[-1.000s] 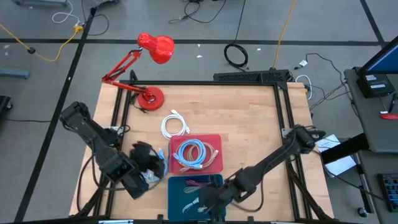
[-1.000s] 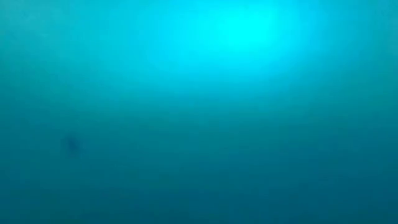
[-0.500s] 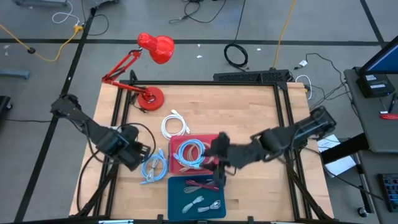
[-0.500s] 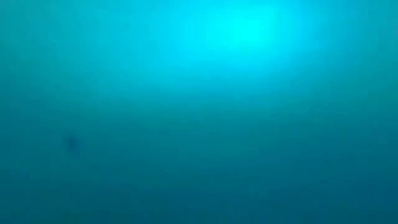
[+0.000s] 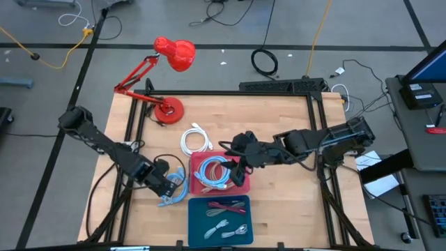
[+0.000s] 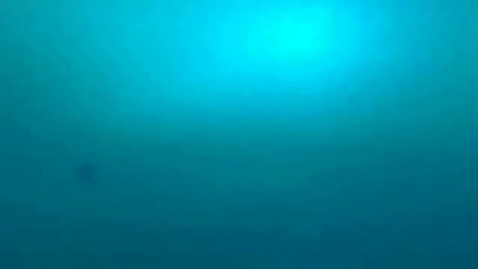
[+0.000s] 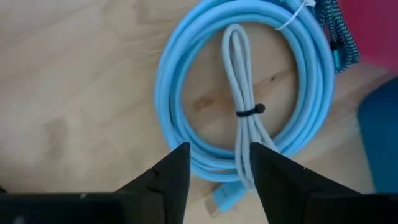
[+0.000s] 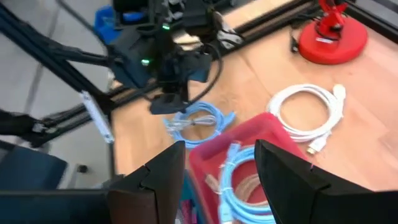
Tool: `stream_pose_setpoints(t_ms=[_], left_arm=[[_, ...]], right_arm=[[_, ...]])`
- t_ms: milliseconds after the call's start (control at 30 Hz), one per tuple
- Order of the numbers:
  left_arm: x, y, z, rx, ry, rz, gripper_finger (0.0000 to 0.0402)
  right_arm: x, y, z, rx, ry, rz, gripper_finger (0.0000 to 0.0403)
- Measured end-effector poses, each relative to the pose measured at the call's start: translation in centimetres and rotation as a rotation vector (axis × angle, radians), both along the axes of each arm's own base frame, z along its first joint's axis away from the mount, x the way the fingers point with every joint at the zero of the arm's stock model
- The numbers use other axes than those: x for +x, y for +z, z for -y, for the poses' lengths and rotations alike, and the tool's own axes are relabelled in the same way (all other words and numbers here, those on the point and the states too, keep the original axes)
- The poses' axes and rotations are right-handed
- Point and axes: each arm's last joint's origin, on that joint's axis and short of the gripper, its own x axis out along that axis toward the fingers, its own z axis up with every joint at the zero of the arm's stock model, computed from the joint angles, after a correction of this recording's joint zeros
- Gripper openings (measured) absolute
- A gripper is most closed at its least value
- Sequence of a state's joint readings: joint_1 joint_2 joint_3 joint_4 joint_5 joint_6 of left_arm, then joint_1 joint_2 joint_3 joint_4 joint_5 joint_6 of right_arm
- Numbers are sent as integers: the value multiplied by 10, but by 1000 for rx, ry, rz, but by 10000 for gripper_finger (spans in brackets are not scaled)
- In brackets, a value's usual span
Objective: Pick & Place USB Port
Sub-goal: Put the white charger cable into the blue bin
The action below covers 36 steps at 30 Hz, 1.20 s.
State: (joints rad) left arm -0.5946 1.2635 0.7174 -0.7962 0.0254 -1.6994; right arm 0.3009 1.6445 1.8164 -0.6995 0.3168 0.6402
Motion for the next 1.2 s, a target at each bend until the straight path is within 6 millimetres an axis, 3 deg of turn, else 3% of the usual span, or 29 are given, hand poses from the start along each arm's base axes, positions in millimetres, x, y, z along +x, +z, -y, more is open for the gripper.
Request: stream_pose_setpoints(t_ms=[300,667,1000,1100,1200], left_arm=[[16,1,-3,-30,-43,114,226],[20,0,-10,-30,-49,105,223],[32,-27,0,-56,-107,-3,221],[32,-32,1,-63,-109,-42,191],[32,-33,1,-69,-104,-52,104]], right_arm=[[7,-4,14,-24,-25,-16,185],[9,-1,19,-21,-35,18,185],[14,-12,17,19,-23,37,185],[15,-14,16,28,-29,33,185],[15,-15,16,30,-28,42,185]])
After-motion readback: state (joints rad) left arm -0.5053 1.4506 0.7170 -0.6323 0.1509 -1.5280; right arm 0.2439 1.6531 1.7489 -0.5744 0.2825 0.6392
